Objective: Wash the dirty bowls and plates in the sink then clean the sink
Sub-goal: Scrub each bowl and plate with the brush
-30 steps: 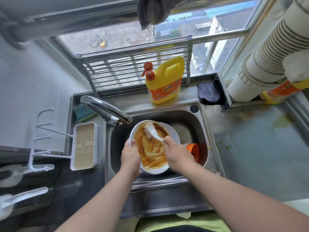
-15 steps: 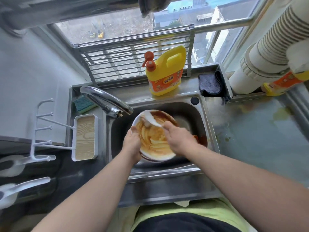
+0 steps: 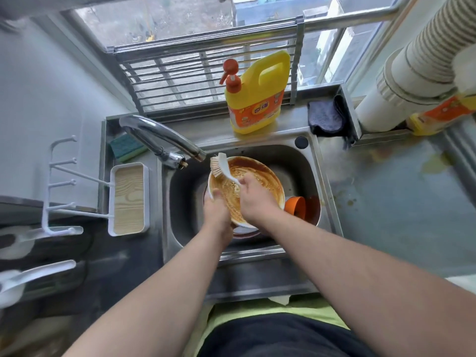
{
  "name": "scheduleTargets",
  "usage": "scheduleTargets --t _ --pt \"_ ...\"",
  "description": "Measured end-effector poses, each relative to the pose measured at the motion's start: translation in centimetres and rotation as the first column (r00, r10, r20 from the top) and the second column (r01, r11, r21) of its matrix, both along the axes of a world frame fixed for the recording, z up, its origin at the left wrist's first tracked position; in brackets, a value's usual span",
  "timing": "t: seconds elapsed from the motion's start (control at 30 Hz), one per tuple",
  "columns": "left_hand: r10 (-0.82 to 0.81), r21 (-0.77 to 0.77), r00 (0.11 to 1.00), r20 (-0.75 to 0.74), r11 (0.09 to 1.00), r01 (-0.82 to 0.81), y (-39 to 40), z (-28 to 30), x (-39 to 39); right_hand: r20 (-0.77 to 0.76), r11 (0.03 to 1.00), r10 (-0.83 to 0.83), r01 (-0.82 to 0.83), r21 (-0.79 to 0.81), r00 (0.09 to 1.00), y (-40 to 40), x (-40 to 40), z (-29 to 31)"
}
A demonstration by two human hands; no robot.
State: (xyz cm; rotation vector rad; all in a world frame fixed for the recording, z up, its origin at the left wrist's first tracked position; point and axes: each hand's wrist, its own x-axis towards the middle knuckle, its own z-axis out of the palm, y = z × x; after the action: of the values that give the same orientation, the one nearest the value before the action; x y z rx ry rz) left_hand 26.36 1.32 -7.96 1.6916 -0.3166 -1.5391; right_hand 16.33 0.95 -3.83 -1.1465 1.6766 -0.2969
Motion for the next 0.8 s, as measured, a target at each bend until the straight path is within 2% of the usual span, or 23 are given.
scheduleTargets --t 0.13,0.23,0.33,0.4,0.47,0.53,0.67,0.73,0.8 --pt "0.052 0.116 0.996 -0.066 0.992 -0.044 -1.2 0.3 1.7 0.087 0.995 0.086 -0.089 0.035 0.993 4.1 0.0 0.6" --pt "-0.024 0.104 1.000 0.020 0.994 0.022 -1.1 -0.5 2.8 0.131 0.996 0.077 -0.084 0.044 0.988 5.9 -0.4 0.8" --pt "-0.073 0.050 0.996 0.059 0.996 0.071 0.7 -1.3 1.9 0.059 0.998 -0.066 0.066 -0.004 0.996 2.2 -0.8 -0.8" --pt "-0.077 0.076 0.996 0.038 0.994 0.074 1.4 -0.9 1.2 0.028 0.966 -0.253 0.251 0.060 0.967 -0.1 -1.4 -1.6" --pt "-0.070 0.108 0.997 0.028 0.992 0.067 1.5 -0.4 0.7 -0.008 0.931 -0.338 0.336 0.140 0.941 -0.8 -1.6 -2.1" --pt "-0.053 0.109 0.998 0.015 0.993 0.051 1.4 -0.3 0.6 0.011 0.950 -0.282 0.278 0.139 0.959 -0.1 -0.7 -1.7" --pt "0.007 0.136 0.999 -0.034 0.991 -0.003 -0.7 0.0 1.8 0.158 0.996 -0.026 0.012 0.087 0.987 3.1 1.3 0.0" --pt "0.072 0.153 0.996 -0.044 0.986 -0.065 -1.8 -0.2 3.2 0.135 0.991 0.105 -0.115 0.069 0.985 5.0 0.2 0.7" --pt "0.069 0.116 0.998 -0.013 0.991 -0.067 -2.4 -0.4 4.5 0.081 0.970 0.227 -0.232 0.066 0.971 6.7 -2.4 0.9"
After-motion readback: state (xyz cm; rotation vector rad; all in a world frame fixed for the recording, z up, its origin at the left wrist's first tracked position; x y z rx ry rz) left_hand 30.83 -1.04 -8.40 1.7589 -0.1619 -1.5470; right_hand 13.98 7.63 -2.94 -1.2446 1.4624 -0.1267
